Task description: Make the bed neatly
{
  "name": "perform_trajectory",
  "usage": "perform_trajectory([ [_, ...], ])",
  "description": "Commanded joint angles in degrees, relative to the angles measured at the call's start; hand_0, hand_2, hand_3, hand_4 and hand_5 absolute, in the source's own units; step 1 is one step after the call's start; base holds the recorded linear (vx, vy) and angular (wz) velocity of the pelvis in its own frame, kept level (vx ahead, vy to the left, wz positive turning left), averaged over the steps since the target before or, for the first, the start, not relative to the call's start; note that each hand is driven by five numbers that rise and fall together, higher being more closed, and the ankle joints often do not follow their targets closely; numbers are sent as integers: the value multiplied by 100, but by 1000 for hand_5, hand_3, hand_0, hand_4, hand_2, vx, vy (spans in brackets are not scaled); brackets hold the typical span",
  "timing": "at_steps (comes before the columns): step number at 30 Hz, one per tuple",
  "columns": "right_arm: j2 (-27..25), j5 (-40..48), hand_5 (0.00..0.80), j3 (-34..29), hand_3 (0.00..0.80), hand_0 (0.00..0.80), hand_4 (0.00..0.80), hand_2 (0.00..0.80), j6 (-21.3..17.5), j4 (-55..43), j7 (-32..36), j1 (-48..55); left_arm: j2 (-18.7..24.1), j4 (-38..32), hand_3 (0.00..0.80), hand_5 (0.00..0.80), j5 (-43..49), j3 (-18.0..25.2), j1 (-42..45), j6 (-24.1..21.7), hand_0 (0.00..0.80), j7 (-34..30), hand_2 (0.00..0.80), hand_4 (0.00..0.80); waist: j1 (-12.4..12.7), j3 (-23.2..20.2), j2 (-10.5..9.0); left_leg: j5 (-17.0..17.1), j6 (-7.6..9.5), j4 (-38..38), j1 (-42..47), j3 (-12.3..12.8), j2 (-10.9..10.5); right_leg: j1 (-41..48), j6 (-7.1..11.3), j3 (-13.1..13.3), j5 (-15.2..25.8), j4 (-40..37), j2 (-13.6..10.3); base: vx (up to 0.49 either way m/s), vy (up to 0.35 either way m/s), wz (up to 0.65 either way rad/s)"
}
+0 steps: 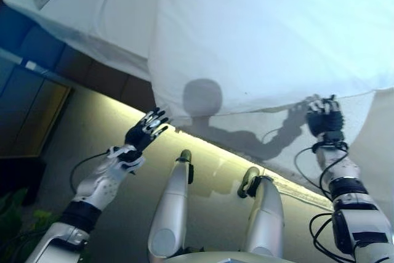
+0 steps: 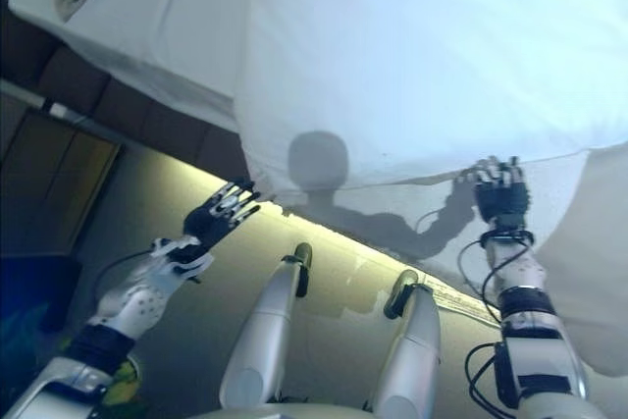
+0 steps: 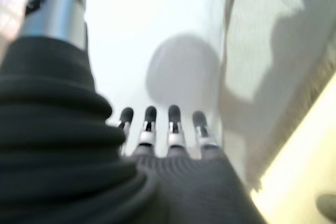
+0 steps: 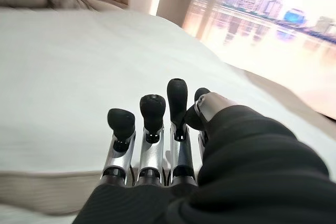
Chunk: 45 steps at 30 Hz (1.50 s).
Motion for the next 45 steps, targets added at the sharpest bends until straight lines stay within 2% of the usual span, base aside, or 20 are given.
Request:
perform_trajectory([
  [1, 131, -441, 800, 282, 800, 800, 800, 800, -442, -587, -396, 132, -561, 292, 0, 0, 103, -123, -441, -416, 0, 467, 0, 0, -134, -159, 91, 428, 56, -387, 172, -8, 4, 52, 311, -17, 886, -308, 110, -8, 93, -35],
  [2, 214, -652, 800, 366, 800, 800, 800, 800, -520, -702, -510, 145, -639, 356, 0, 0, 82, -155, -509, -464, 0, 537, 0, 0, -179, -146, 83, 436, 57, -404, 197, 1, 13, 70, 310, 5, 893, -333, 135, -103, 105, -39],
  [3, 275, -792, 800, 430, 800, 800, 800, 800, -578, -836, -666, 152, -709, 400, 0, 0, 66, -158, -578, -493, 0, 566, 0, 0, -220, -119, 71, 658, 84, -507, 160, 34, 15, 46, 232, -26, 1085, -460, 127, -99, 84, -34],
  [4, 314, -837, 800, 453, 800, 800, 800, 800, -554, -925, -783, 170, -765, 404, 0, 0, 48, -141, -607, -484, 0, 591, 0, 0, -245, -111, 69, 673, 85, -528, 176, 39, 28, 54, 234, -14, 1095, -476, 132, -94, 91, -22],
  [5, 363, -884, 715, 448, 715, 715, 715, 715, -552, -955, -956, 179, -837, 411, 0, 0, 83, -124, -617, -502, 0, 622, 0, 0, -270, -96, 77, 692, 84, -557, 201, 48, 46, 72, 237, -3, 1109, -504, 133, -1, 70, -11],
  [6, 365, -905, 267, 437, 267, 267, 267, 267, -564, -943, -1046, 172, -858, 415, 0, 0, 103, -123, -618, -528, 0, 637, 0, 0, -277, -84, 85, 699, 82, -563, 203, 49, 53, 73, 240, 6, 1114, -508, 133, -9, 52, -4],
  [7, 322, -905, 0, 394, 0, 0, 0, 0, -559, -906, -1163, 162, -860, 412, 0, 0, 110, -92, -615, -520, 0, 634, 0, 0, -278, -66, 96, 707, 80, -566, 192, 51, 55, 67, 245, 10, 1125, -515, 121, 0, 0, 0],
  [12, -79, -650, 0, 54, 0, 0, 0, 0, -443, -151, -1488, 29, -693, 557, 0, 0, 113, 123, -520, -534, 0, 506, 0, 0, -172, -18, 115, 729, 64, -544, 144, 37, 91, 77, 261, -37, 1150, -507, 40, 5, -18, 0],
  [14, -277, -601, 0, -153, 0, 0, 0, 0, -298, 394, -1254, -58, -612, 632, 0, 0, 111, 202, -490, -524, 0, 392, 0, 0, -117, -5, 123, 729, 55, -535, 124, 18, 90, 70, 264, -57, 1150, -494, 17, 17, -69, 2],
  [16, -728, -392, 0, -545, 0, 0, 0, 0, -12, 1379, -845, -208, -365, 751, 0, 0, -18, 378, -396, -516, 0, 162, 0, 0, 25, 37, 138, 731, 37, -507, 38, -29, 73, 23, 270, -105, 1126, -434, -38, 27, -152, 7],
  [17, -835, -286, 0, -621, 0, 0, 0, 0, 48, 1617, -762, -259, -304, 751, 0, 0, -84, 422, -365, -510, 0, 125, 0, 0, 63, 48, 149, 739, 34, -507, 7, -45, 61, 1, 269, -123, 1121, -419, -51, 119, -140, 13],
  [18, -980, -139, 0, -731, 0, 0, 0, 0, 155, 1899, -673, -296, -224, 730, 0, 0, -188, 489, -290, -503, 0, 98, 0, 0, 122, 37, 165, 552, 6, -435, 15, -100, 46, -2, 352, -86, 944, -302, -45, 120, -108, 18],
  [20, -1159, 98, 0, -855, 0, 0, 0, 0, 281, 2227, -551, -389, -123, 669, 0, 0, -336, 602, -191, -434, 0, 48, 0, 0, 208, 43, 191, 571, 11, -440, -49, -147, -3, -58, 347, -107, 926, -268, -58, 84, -93, 18],
  [26, -1568, 738, 0, -1064, 0, 0, 0, 0, 465, 2441, -135, -490, 83, 313, 0, 0, -518, 869, 179, -267, 0, -187, 0, 0, 396, 57, 290, 718, 44, -530, -284, -269, -142, -277, 314, -150, 890, -169, -94, 34, -78, 19],
  [29, -1725, 693, 0, -1115, 0, 0, 0, 0, 444, 2452, -41, -547, 170, 95, 0, 0, -539, 873, 326, -260, 0, -275, 0, 0, 451, 37, 346, 819, 45, -628, -366, -292, -186, -364, 318, -169, 892, -162, -124, 26, -48, 20],
  [32, -1950, 629, 0, -1120, 0, 0, 0, 0, 587, 2560, -51, -694, 265, -137, 0, 0, -644, 875, 391, -206, 0, -359, 0, 0, 534, 33, 402, 943, 43, -794, -410, -318, -219, -423, 330, -186, 894, -188, -159, 13, -41, 15],
  [39, -2196, 470, 0, -1122, 0, 0, 0, 0, 390, 2701, 6, -911, 480, -301, 0, 0, -807, 866, 356, -138, 0, -522, 0, 0, 636, 55, 443, 1111, 20, -954, -488, -373, -263, -467, 359, -274, 871, -135, -208, 26, -59, 17],
  [45, -2325, 732, 0, -1122, 0, 0, 0, 0, 876, 2886, -133, -1012, 546, -334, 0, 0, -932, 864, 323, -149, 0, -633, 0, 0, 676, 114, 507, 1217, 10, -1082, -494, -382, -294, -494, 395, -290, 866, -128, -237, 16, -10, 11],
])
